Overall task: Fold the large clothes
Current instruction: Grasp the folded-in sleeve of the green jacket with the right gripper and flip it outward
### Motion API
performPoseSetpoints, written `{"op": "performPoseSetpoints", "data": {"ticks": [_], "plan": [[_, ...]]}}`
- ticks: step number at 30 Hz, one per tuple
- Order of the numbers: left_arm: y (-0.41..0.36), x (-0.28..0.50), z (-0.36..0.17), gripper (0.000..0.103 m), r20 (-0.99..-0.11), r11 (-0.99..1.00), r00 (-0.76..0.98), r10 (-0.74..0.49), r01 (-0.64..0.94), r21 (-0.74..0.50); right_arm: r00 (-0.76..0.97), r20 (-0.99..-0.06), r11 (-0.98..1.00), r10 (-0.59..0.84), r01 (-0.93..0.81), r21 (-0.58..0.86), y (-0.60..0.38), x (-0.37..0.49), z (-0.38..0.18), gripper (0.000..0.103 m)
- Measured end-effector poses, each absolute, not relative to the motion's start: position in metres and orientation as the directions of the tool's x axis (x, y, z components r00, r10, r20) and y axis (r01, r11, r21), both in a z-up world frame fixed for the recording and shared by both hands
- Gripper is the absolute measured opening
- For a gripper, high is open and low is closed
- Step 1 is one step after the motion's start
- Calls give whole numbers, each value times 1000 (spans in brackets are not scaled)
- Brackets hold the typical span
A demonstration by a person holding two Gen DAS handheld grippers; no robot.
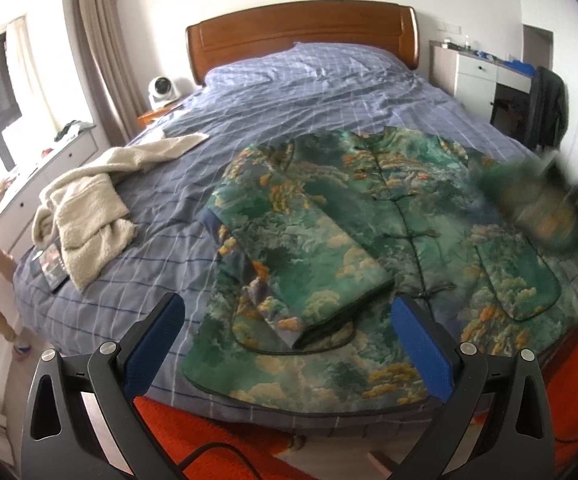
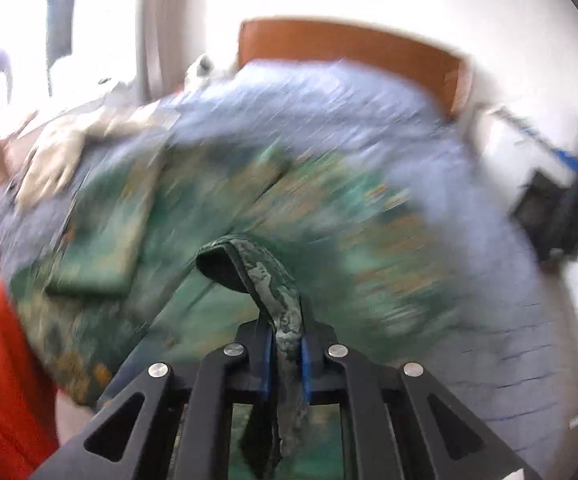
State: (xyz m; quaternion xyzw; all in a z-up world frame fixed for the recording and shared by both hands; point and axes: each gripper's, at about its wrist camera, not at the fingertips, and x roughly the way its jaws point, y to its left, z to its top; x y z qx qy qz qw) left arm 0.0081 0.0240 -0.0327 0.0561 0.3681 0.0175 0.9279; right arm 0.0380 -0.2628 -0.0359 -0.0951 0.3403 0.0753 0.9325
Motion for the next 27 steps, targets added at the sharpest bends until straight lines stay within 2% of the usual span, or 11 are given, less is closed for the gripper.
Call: {"op": "performPoseSetpoints", "data": {"ticks": [4,7,9,10,12,15,17,21,25,26,27], "plan": [[14,10,-32,103,-679,992,732,53,41,121,850,-489,972,-196,102,-213,-365,18,30,10],[10,12,-30,103,-668,990,743,37,63,125,804,-443,916,-396,312,-251,-446,21,42,12],[13,13,-28,103,-652,990,759,3,89,108,717,-417,827,-559,449,-338,-492,25,31,44],[14,13,-28,103,-647,990,763,-9,99,103,648,-409,765,-642,502,-404,-514,28,21,69],[19,20,-33,103,-655,984,756,-14,126,124,552,-436,703,-711,561,-436,-543,23,1,70],[20,33,-51,103,-697,962,717,-17,202,184,588,-530,782,-611,555,-284,-542,-4,-15,70],[15,47,-72,103,-726,924,688,-8,283,258,616,-555,819,-559,517,-250,-520,-20,-28,70],[-5,73,-117,103,-757,828,653,10,419,373,693,-626,922,-357,371,-116,-445,-33,-58,70],[-11,112,-166,103,-812,766,582,29,510,393,717,-666,967,-207,252,-29,-380,-38,-74,70],[-8,118,-171,102,-829,770,560,6,526,361,721,-669,973,-183,232,-15,-367,-39,-75,70],[-1,125,-171,92,-853,789,519,-51,545,284,726,-671,978,-151,208,4,-356,-40,-76,70]]}}
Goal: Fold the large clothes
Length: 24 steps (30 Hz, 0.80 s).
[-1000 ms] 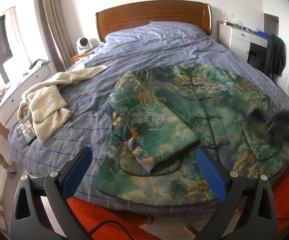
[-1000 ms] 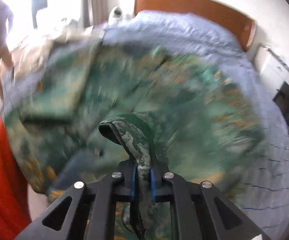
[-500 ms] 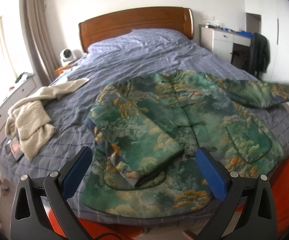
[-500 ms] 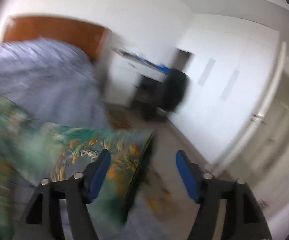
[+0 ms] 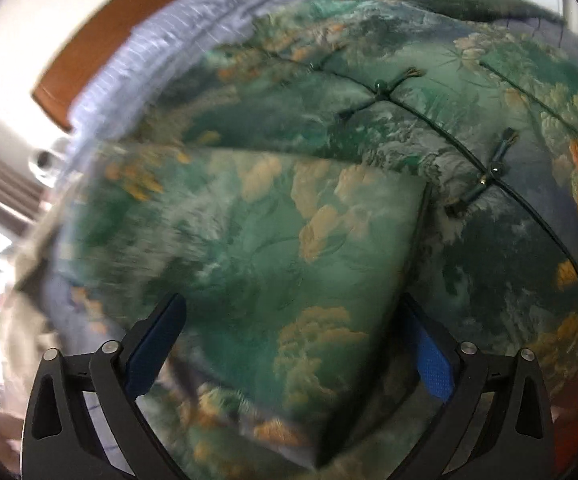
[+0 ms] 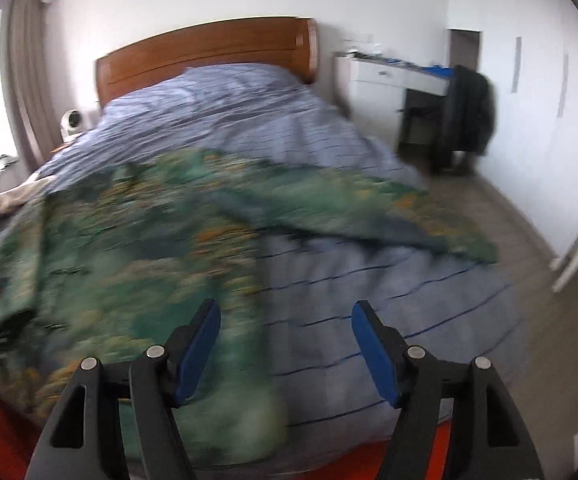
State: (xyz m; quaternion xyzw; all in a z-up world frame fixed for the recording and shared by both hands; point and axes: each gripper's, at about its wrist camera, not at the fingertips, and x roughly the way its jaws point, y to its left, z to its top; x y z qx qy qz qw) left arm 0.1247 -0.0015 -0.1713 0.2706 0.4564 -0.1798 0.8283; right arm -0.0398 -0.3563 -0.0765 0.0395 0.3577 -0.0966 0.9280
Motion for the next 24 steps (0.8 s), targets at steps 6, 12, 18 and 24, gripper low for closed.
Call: {"op": "performPoseSetpoints", "data": {"ticks": [6,12,18,24], "plan": [[51,136,-126,11,-844,894,476,-248,448,-11,747,-662,995,-56,95,22,-310,-29,-71,70],[192,117,-14,22,-687,995,719,-102,79,-65,794,-608,1000,-31,25,-18,-287,-28,-44,70],[328,67,23,61,-621,919,721,308,-395,-2,810,-585,1000,-30,29,-10,-291,-23,-37,70],[295,35,-17,81,-683,935,680,267,-354,12,786,-617,998,-44,63,9,-301,-19,-49,70]]}}
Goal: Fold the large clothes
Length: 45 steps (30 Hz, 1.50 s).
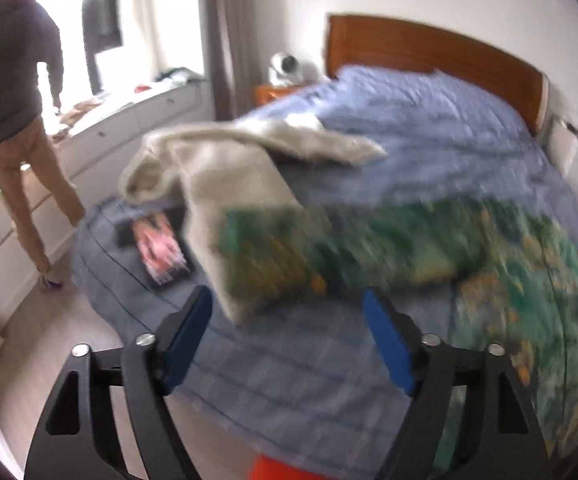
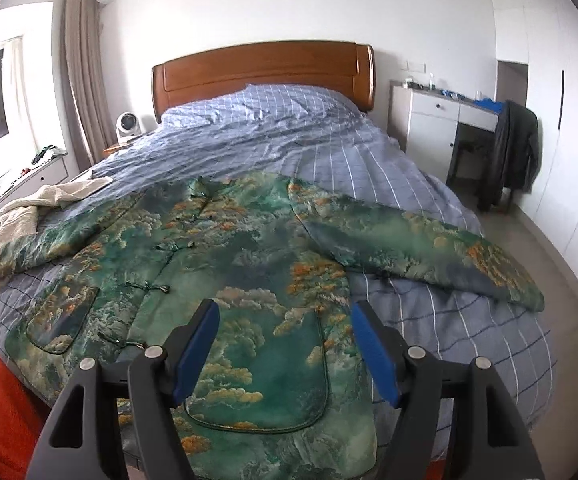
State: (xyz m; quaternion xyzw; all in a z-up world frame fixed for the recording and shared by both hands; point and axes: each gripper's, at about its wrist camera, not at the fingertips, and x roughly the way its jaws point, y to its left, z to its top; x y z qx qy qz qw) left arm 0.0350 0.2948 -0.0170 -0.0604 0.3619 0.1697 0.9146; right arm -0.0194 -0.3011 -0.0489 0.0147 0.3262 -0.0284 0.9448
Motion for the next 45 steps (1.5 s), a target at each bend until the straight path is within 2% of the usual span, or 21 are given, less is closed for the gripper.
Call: {"op": "performPoseSetpoints", "data": {"ticks": [4,6,9,12,15,16,17,19,24,28,31,33,38,41,45], "plan": [[221,40,-56,82,-749,978,659,72,-194,-77,748,-659,995,-79,94,-12,-308,-17,-56,72],[187,51,-63,83,-754,982,656,-36,-116,-147,744,-661,993,-99,112,-23,-311,-20,-56,76],[135,53,-62,90,-736,980,663,-138,-18,-200,759,-644,993,-98,115,-16,-316,-29,-50,84],[95,55,-57,92,-717,976,670,-194,59,-209,789,-610,996,-75,93,-1,-316,-38,-44,87],[61,59,-50,93,-702,963,664,-258,121,-240,855,-516,998,-57,63,-7,-313,-54,-32,87],[58,58,-47,93,-692,960,668,-272,135,-247,874,-484,999,-45,47,-9,-311,-59,-28,91],[54,57,-43,93,-681,957,676,-280,142,-252,883,-467,999,-33,31,-11,-309,-60,-25,102],[43,51,-35,93,-644,956,712,-281,152,-250,896,-444,999,-9,-11,-42,-302,-60,-24,103],[20,39,-28,99,-564,971,794,-227,142,-192,853,-521,997,23,-57,-49,-284,-50,-37,103],[5,32,-35,99,-580,971,779,-237,191,-142,812,-564,988,152,-137,70,-275,-46,-43,103],[-5,33,-51,99,-621,960,734,-274,243,-136,791,-575,978,208,-181,105,-267,-43,-47,103],[-15,32,-57,99,-651,952,701,-291,277,-128,778,-595,978,203,-186,91,-259,-39,-51,103],[-35,25,-51,99,-641,940,697,-321,319,-124,770,-610,981,189,-179,78,-252,-35,-55,103],[-42,26,-47,99,-636,945,705,-314,296,-140,768,-613,982,184,-176,74,-255,-37,-59,103],[-48,25,-51,102,-638,950,710,-300,286,-128,726,-667,983,169,-172,63,-254,-36,-69,103]]}}
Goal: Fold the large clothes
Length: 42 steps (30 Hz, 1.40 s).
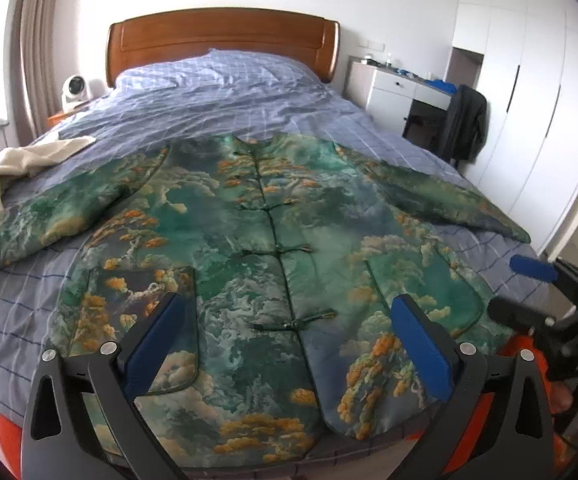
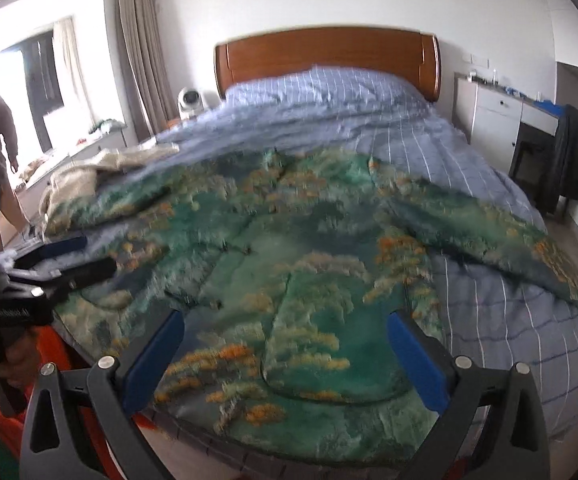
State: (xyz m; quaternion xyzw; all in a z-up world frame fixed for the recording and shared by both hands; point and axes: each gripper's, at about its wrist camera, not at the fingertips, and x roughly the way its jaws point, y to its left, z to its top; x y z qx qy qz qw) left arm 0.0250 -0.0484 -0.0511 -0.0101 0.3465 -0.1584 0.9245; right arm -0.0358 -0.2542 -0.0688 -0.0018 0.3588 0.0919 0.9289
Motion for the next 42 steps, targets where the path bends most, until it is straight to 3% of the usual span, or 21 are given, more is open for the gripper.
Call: {"op": "performPoseSetpoints", "data": {"ticks": [10,14,22,30,42], "plan": [[-48,17,-47,102,-633,924,684,-364,351,-153,679,-698,972,227,-205,116,-232,-44,-81,103],[-42,10,-42,102,-609,944,732,-305,317,-93,683,-697,973,220,-202,108,-230,-44,-78,103],[-38,3,-42,102,-602,961,767,-222,278,-1,710,-696,975,109,-211,-62,-223,-45,-72,103],[-41,-3,-42,102,-590,956,785,-186,283,74,729,-672,974,126,-220,-57,-212,-39,-65,103],[-40,0,-41,102,-594,964,787,-169,258,68,713,-693,976,105,-209,-67,-215,-42,-76,103]]}}
